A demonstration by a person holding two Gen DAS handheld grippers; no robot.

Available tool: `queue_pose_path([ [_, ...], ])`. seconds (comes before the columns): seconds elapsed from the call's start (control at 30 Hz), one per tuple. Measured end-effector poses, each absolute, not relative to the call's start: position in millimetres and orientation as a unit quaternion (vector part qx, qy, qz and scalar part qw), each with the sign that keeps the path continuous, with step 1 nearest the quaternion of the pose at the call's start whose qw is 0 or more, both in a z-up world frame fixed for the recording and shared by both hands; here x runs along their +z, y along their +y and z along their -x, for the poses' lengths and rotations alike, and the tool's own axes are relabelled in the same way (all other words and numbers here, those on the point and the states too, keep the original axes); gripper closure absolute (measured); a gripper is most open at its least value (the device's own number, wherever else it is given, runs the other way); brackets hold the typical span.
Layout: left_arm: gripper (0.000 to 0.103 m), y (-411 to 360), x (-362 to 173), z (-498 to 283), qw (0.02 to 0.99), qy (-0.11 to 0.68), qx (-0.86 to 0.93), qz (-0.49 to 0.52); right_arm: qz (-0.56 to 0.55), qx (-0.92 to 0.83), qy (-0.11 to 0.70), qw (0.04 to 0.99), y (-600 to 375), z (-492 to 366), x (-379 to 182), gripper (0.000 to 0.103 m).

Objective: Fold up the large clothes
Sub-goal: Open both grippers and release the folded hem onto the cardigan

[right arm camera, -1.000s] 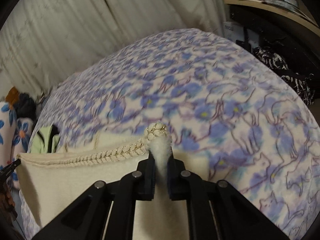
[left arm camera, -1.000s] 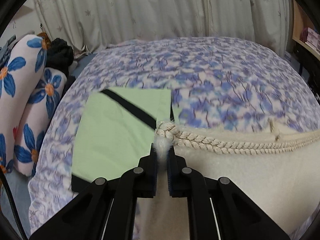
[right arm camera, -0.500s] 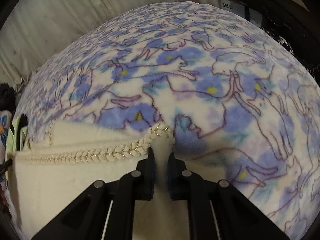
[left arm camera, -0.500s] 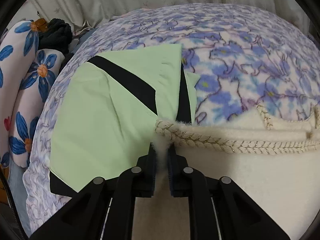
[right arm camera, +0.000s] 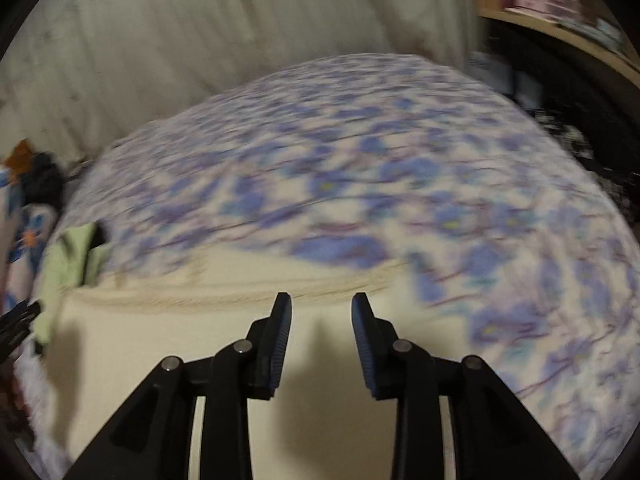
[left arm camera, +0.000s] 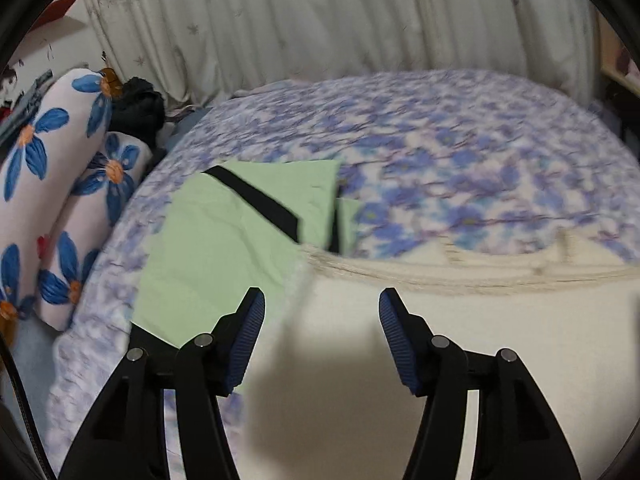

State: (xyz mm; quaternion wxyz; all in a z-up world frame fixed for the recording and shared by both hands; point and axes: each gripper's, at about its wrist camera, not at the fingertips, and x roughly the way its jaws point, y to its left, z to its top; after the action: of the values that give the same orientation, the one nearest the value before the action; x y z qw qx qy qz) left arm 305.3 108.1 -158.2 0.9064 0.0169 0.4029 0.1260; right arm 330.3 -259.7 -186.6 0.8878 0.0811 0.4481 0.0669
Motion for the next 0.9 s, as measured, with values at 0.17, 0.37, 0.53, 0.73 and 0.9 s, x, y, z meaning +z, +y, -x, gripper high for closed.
queue_pose_path([
  [0.17,0.059,75.0,-178.0,-298.9,0.900,0.428,0.075,0.041,-0.074,0.160,0.468,0.866,-172.6,-327.9,-202.4,0.072],
  [0.37,0.060,66.1,-223.3,-323.8,0.883,0.457,0.101,0.028,-0.052,0.188,0.485,0.853,-109.9,-340.5,-234.8,0.072],
  [0.53,0.061,105.6,-237.0,-344.7,0.879,0.454,0.143,-0.005,-0.039,0.131,0.468,0.873,-165.0,-354.3,-245.0,0.075],
  [0.73,0.059,135.2,-233.2,-356.9,0.882,0.451,0.133,-0.039,-0.020,-0.026,0.460,0.887,-281.3,-365.3,-248.8,0.075],
  [0.9,0.059,138.5,-228.3,-364.8,0.887,0.440,0.133,-0.053,-0.079,-0.052,0.473,0.876,-349.8,-364.3,-254.2,0.085],
])
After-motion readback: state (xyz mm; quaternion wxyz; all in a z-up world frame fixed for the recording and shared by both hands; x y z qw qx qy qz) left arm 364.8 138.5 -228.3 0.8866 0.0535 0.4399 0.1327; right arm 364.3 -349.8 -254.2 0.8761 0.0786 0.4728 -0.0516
